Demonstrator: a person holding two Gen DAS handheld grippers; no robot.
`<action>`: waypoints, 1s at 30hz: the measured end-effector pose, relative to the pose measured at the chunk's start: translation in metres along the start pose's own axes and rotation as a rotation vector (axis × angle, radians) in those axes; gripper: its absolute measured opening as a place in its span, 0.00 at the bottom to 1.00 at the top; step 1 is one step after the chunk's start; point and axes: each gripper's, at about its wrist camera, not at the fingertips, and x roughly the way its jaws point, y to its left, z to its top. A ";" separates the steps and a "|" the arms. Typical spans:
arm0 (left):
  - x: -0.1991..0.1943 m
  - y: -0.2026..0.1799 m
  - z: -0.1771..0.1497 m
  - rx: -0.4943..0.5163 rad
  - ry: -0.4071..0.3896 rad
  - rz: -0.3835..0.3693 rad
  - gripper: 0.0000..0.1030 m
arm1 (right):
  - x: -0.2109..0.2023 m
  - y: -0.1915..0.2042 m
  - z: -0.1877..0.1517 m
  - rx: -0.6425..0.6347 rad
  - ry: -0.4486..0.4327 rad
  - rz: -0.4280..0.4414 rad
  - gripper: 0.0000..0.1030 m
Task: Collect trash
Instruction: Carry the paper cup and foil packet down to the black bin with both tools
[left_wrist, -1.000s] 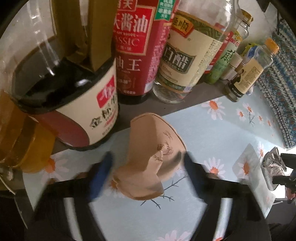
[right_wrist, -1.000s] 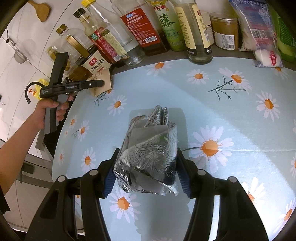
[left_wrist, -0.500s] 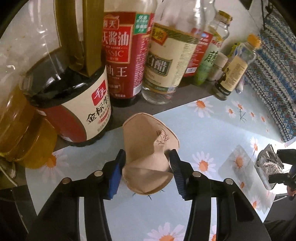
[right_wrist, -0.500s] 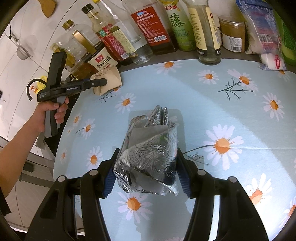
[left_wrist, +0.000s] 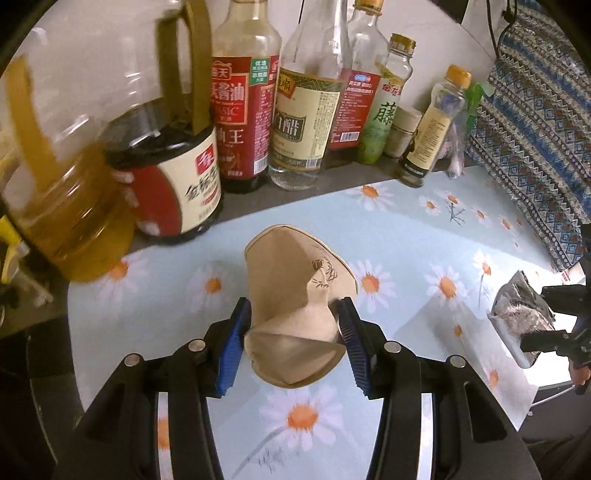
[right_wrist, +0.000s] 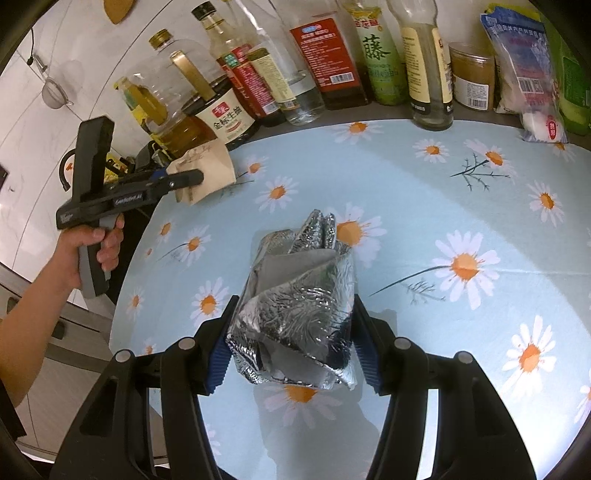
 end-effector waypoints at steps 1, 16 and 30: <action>-0.005 -0.001 -0.005 -0.002 -0.003 0.001 0.46 | -0.001 0.003 -0.002 -0.003 -0.002 -0.003 0.56; -0.078 -0.025 -0.086 -0.064 -0.066 0.003 0.46 | -0.011 0.063 -0.038 -0.037 -0.025 -0.015 0.56; -0.133 -0.047 -0.152 -0.090 -0.118 -0.020 0.46 | -0.022 0.112 -0.082 -0.022 -0.060 -0.028 0.56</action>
